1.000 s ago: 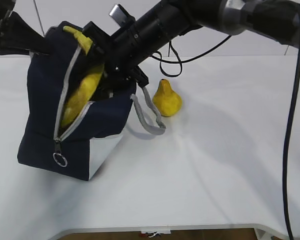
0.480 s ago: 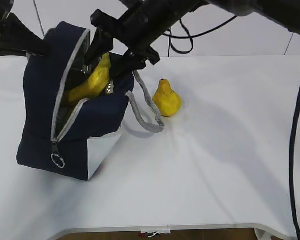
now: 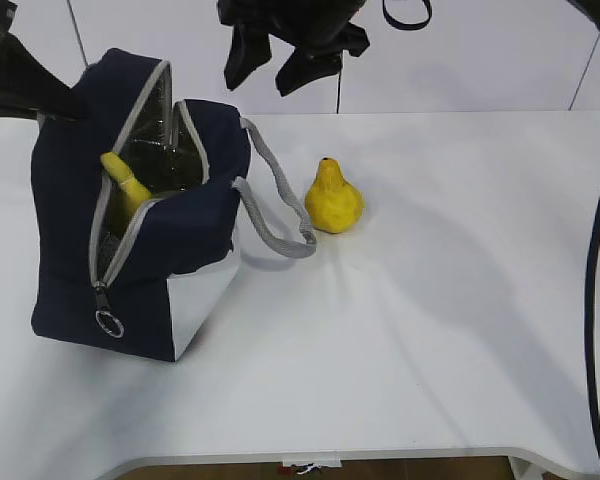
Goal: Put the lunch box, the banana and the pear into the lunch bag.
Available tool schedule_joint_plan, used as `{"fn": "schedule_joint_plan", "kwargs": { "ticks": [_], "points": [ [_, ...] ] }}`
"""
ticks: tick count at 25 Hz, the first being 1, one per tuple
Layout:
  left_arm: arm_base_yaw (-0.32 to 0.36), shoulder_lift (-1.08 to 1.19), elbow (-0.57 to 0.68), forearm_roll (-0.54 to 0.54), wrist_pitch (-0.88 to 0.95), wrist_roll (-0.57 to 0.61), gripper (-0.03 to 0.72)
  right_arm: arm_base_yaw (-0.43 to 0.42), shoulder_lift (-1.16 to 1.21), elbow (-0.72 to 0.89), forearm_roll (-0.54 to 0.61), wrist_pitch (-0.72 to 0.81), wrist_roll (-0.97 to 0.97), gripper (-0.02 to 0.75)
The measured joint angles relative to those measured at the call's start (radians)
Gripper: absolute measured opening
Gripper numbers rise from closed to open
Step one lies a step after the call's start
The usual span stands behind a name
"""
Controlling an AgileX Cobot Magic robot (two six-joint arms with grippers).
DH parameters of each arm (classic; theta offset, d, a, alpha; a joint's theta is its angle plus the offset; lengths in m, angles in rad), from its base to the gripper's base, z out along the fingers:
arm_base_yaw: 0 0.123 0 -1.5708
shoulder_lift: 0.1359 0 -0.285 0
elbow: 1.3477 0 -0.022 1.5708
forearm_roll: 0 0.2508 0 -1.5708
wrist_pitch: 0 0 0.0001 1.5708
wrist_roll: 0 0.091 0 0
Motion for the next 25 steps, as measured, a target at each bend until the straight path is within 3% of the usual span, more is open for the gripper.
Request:
{"fn": "schedule_joint_plan", "kwargs": {
  "ticks": [6, 16, 25],
  "points": [
    [0.001, 0.000, 0.000, 0.071, 0.000, 0.000, 0.007, 0.000, 0.000, 0.020, -0.172, 0.004, 0.016, 0.524],
    [0.001, 0.000, 0.000, 0.077, 0.000, 0.000, 0.007, -0.002, 0.039, 0.101, -0.327, 0.004, 0.052, 0.524],
    [0.001, 0.000, 0.000, 0.077, 0.000, 0.000, 0.007, -0.002, 0.093, 0.105, -0.345, 0.004, 0.062, 0.523]
  ]
}}
